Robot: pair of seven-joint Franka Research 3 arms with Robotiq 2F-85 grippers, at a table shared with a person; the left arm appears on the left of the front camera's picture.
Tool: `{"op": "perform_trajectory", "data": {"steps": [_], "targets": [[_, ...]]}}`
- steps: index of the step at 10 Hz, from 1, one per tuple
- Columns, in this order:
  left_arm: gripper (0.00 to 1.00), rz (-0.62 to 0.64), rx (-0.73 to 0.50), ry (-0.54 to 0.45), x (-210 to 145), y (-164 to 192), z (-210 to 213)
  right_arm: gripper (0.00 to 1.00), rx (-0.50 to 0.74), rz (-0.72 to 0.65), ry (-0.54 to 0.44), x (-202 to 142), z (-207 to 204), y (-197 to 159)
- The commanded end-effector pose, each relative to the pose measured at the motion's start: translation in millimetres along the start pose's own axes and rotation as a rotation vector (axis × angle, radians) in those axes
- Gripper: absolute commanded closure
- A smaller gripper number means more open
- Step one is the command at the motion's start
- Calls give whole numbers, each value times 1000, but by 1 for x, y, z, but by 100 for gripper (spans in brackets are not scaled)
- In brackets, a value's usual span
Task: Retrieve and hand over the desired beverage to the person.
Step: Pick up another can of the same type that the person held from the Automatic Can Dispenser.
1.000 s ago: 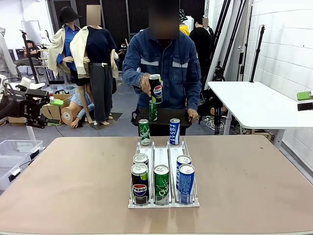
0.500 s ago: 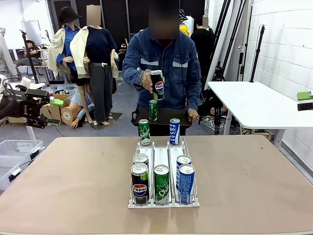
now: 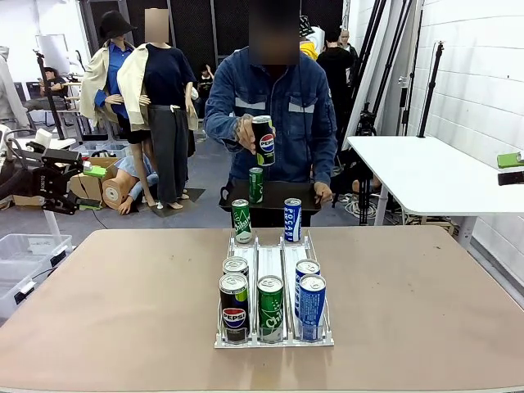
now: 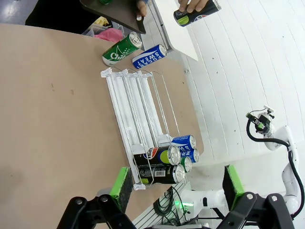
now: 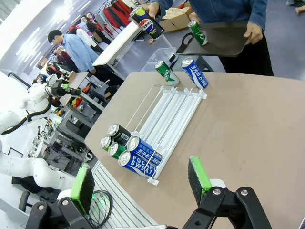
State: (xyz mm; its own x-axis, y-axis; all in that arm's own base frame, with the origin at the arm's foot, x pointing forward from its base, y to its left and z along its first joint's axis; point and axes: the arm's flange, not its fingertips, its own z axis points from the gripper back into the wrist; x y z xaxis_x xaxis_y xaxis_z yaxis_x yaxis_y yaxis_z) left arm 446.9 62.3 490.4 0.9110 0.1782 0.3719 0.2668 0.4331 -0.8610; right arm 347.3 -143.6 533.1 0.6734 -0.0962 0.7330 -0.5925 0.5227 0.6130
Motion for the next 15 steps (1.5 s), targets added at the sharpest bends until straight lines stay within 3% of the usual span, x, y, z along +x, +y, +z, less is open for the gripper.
{"op": "perform_trajectory", "data": {"steps": [1,15], "targets": [[0,14,2,-8,1,-1,1,0,18,7,-17,2,-1,0],[0,14,2,-8,1,-1,1,0,18,7,-17,2,-1,0]]}}
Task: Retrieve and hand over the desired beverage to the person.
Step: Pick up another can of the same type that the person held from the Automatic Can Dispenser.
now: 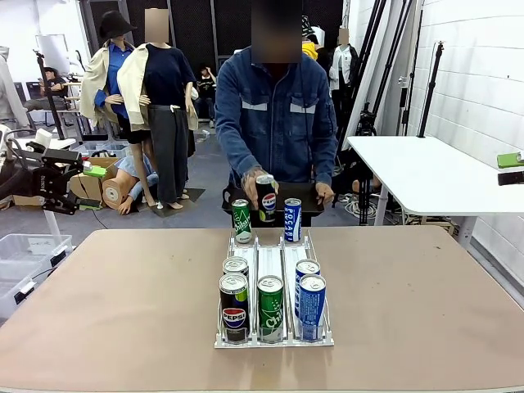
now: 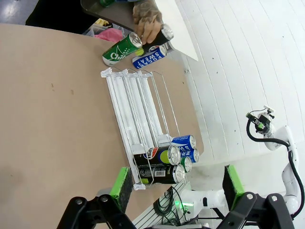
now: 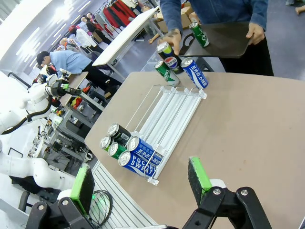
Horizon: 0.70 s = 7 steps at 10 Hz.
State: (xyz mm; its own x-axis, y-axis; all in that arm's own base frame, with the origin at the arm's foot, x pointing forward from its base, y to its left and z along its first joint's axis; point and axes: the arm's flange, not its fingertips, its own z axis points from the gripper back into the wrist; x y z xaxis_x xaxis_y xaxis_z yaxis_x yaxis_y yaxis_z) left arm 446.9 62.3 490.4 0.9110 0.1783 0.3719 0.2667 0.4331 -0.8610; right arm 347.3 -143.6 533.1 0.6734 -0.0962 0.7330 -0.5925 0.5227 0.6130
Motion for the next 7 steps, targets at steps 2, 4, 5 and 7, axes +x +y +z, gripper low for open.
{"op": "perform_trajectory", "data": {"steps": [2,4,5,7], "targets": [[0,14,2,-8,1,-1,1,0,18,7,-17,2,-1,0],[0,14,2,-8,1,-1,1,0,18,7,-17,2,-1,0],[0,14,2,-8,1,-1,1,0,18,7,-17,2,-1,0],[0,14,2,-8,1,-1,1,0,18,7,-17,2,-1,0]]}}
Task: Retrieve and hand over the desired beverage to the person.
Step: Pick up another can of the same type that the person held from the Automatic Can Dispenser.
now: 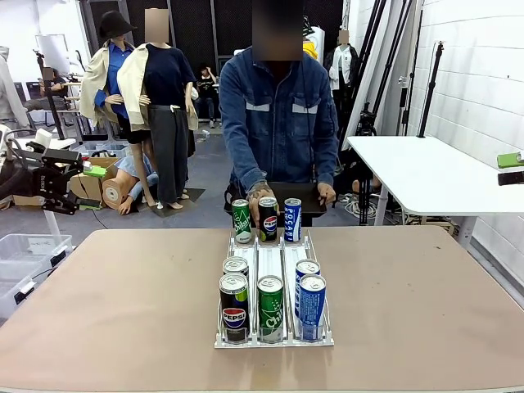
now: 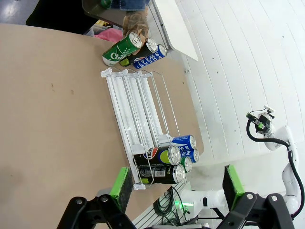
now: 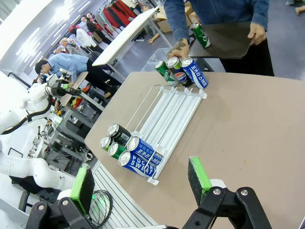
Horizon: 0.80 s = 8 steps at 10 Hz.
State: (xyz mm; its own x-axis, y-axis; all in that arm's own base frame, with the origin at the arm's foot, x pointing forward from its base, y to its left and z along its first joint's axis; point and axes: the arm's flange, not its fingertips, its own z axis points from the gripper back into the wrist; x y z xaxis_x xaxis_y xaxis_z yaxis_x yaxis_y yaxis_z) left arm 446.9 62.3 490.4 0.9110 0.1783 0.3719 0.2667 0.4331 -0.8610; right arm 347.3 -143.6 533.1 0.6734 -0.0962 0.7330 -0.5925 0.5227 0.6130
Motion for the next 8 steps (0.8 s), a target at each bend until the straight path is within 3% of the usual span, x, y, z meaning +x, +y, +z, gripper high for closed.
{"op": "perform_trajectory", "data": {"steps": [1,8], "targets": [[0,14,2,-8,1,-1,1,0,18,7,-17,2,-1,0],[0,14,2,-8,1,-1,1,0,18,7,-17,2,-1,0]]}}
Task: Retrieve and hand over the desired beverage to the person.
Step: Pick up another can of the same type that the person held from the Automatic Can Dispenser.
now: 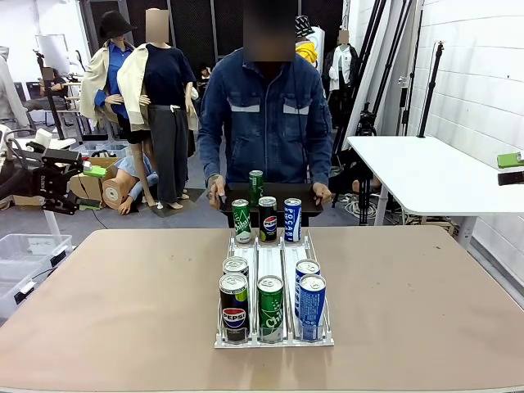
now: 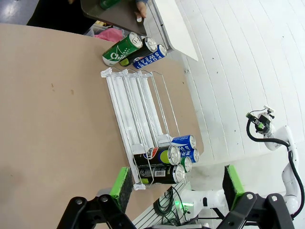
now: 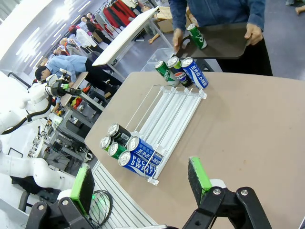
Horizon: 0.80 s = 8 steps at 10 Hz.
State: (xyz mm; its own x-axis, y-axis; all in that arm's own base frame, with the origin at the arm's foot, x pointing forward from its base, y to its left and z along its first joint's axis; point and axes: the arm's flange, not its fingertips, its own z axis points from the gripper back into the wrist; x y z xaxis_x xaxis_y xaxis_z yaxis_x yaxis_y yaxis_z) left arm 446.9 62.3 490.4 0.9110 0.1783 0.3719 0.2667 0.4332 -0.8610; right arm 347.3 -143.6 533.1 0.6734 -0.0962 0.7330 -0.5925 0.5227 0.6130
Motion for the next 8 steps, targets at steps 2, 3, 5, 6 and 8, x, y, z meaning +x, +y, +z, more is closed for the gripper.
{"op": "perform_trajectory", "data": {"steps": [2,3,5,6,8], "targets": [[0,14,2,-8,1,-1,1,0,18,7,-17,2,-1,0],[0,14,2,-8,1,-1,1,0,18,7,-17,2,-1,0],[0,14,2,-8,1,-1,1,0,18,7,-17,2,-1,0],[0,14,2,-8,1,-1,1,0,18,7,-17,2,-1,0],[0,0,0,0,0,0,0,0,18,7,-17,2,-1,0]]}}
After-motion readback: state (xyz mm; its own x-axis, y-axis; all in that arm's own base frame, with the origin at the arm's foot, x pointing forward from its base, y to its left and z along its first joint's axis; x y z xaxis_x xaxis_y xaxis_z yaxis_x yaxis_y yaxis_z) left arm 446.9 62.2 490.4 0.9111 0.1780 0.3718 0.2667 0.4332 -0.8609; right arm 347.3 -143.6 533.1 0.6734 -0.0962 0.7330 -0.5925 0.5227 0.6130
